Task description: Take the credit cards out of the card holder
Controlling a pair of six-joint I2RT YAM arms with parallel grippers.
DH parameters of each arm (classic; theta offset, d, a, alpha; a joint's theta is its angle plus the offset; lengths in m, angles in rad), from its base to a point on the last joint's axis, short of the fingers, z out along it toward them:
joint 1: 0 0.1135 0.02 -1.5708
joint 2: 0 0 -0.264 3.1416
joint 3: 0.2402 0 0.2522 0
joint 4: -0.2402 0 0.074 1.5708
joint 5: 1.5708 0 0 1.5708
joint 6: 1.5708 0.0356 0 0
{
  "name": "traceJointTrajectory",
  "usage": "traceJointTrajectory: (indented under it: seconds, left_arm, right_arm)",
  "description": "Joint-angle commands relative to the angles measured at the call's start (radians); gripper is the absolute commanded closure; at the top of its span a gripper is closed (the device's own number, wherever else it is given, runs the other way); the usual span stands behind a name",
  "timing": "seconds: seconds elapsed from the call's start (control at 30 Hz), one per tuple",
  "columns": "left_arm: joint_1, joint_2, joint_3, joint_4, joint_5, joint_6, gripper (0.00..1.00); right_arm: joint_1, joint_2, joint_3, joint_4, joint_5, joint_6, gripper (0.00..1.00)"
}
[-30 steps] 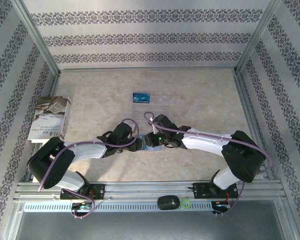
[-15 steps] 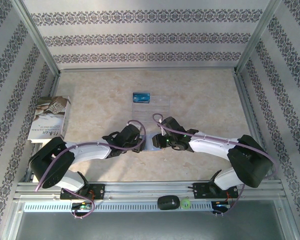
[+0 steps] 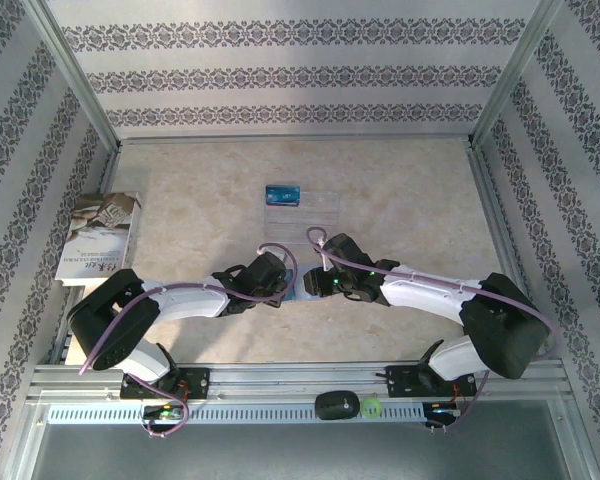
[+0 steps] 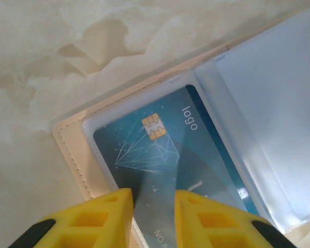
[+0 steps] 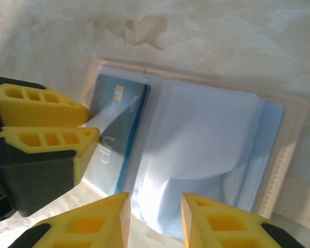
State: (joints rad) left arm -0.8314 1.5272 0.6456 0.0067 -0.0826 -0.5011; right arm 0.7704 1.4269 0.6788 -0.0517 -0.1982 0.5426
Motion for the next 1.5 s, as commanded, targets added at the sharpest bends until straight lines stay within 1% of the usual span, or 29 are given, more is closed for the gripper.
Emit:
traceJointTrajectory:
  seconds: [0.0, 0.13, 0.27, 0.33, 0.37, 0.43, 0.5, 0.57, 0.67, 0.77, 0.83, 0.97, 1.17, 1.47]
  left_arm:
    - [-0.02, 0.023, -0.036, -0.055, 0.024, -0.01, 0.74]
    - [-0.021, 0.025, -0.041, -0.055, 0.024, -0.017, 0.74]
    - [-0.021, -0.006, -0.047, -0.052, 0.019, -0.03, 0.59]
    - [-0.03, -0.005, -0.031, -0.065, -0.002, -0.015, 0.57]
    - [-0.046, 0.01, -0.012, -0.086, -0.036, 0.004, 0.56]
    - [-0.068, 0.057, 0.027, -0.121, -0.066, 0.039, 0.56]
    - [-0.071, 0.1, 0.035, -0.124, -0.07, 0.047, 0.57]
    - [-0.071, 0.108, 0.03, -0.121, -0.071, 0.046, 0.59]
    - [-0.071, 0.073, 0.006, -0.106, -0.067, 0.045, 0.64]
    - [-0.071, 0.044, -0.003, -0.103, -0.057, 0.06, 0.72]
    - [-0.069, 0.037, -0.004, -0.105, -0.043, 0.071, 0.76]
    - [-0.069, 0.028, -0.011, -0.106, -0.032, 0.07, 0.81]
    - [-0.069, 0.025, -0.022, -0.097, -0.029, 0.053, 0.8]
    - [-0.063, 0.023, -0.024, -0.093, -0.019, 0.049, 0.79]
  right_arm:
    - [0.017, 0.028, 0.055, 0.025, -0.071, -0.015, 0.69]
    - [0.02, 0.076, 0.087, 0.018, -0.095, -0.001, 0.72]
    - [0.021, 0.082, 0.083, 0.012, -0.072, 0.005, 0.73]
    - [0.016, 0.069, 0.071, 0.008, -0.05, 0.009, 0.73]
    - [0.01, 0.06, 0.06, 0.011, -0.041, 0.013, 0.73]
    - [-0.003, 0.043, 0.043, 0.016, -0.035, 0.02, 0.73]
    - [-0.012, 0.036, 0.035, 0.011, -0.039, 0.019, 0.73]
    - [-0.012, 0.032, 0.033, 0.01, -0.047, 0.013, 0.72]
    - [-0.006, 0.043, 0.037, 0.011, -0.058, 0.009, 0.72]
    - [-0.005, 0.062, 0.048, 0.015, -0.061, 0.005, 0.73]
    - [-0.004, 0.082, 0.059, 0.017, -0.072, 0.004, 0.75]
    - [-0.002, 0.116, 0.084, 0.031, -0.099, -0.001, 0.8]
    - [-0.021, 0.195, 0.099, 0.048, -0.132, 0.024, 0.79]
    - [-0.063, 0.255, 0.089, 0.108, -0.189, 0.048, 0.78]
